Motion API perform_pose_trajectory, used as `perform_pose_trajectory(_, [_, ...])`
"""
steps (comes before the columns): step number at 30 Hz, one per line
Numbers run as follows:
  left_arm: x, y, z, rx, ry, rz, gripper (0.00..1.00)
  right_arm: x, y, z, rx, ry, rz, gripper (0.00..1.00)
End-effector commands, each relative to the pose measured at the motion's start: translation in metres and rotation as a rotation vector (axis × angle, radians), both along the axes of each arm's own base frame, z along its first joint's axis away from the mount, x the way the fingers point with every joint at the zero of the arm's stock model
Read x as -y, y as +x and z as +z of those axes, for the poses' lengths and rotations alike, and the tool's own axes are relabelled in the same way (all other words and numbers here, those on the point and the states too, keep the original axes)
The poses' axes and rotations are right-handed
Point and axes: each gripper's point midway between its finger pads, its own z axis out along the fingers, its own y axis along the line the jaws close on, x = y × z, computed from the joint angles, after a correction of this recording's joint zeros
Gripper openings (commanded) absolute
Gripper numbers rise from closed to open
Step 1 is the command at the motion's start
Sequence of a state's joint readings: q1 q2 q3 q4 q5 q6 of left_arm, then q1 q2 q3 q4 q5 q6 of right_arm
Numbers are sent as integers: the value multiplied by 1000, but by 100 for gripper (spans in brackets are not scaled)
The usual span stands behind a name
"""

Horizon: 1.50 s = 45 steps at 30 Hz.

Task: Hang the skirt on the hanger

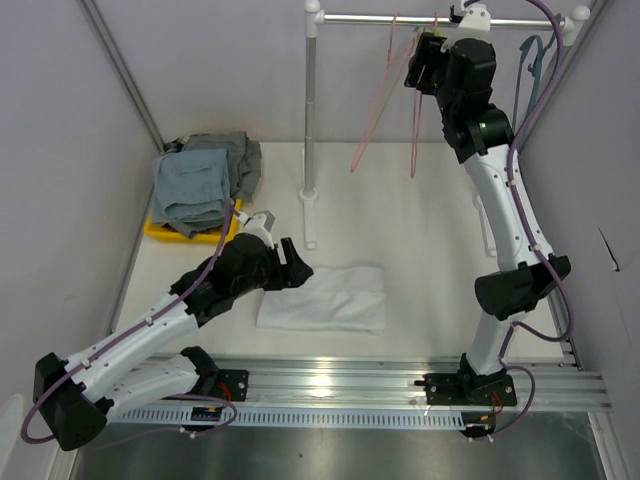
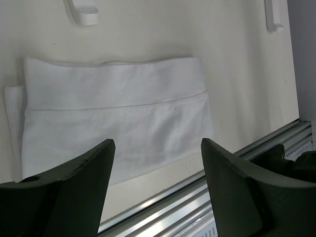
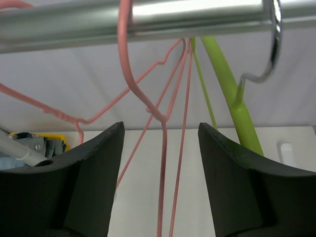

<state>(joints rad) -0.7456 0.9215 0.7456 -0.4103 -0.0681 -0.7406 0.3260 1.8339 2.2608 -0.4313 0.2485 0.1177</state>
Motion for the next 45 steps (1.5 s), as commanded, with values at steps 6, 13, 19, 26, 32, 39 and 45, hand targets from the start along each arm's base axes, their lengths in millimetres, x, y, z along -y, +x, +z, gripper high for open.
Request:
perform_pose_trajectory(6, [-5, 1, -4, 5, -2, 13, 76, -3, 12, 28, 103, -14, 6, 55])
perform_pose_trajectory(13, [-8, 1, -6, 3, 6, 14, 76, 0, 20, 21, 90, -14, -6, 32])
perform_pose_trajectory(19, [-10, 2, -6, 4, 3, 17, 76, -1, 13, 28, 96, -9, 8, 8])
perform_pose_trajectory(26, [-12, 2, -11, 1, 2, 10, 76, -3, -6, 39, 98, -12, 53, 2])
perform_pose_trajectory(32, [-12, 4, -12, 0, 0, 5, 76, 2, -19, 43, 135, -20, 49, 0])
perform_pose_trajectory(39, [-13, 5, -13, 2, 0, 6, 76, 2, -27, 59, 175, -30, 68, 0])
perform_pose_trajectory(45, [-15, 7, -16, -1, 4, 11, 76, -1, -32, 51, 162, -46, 98, 0])
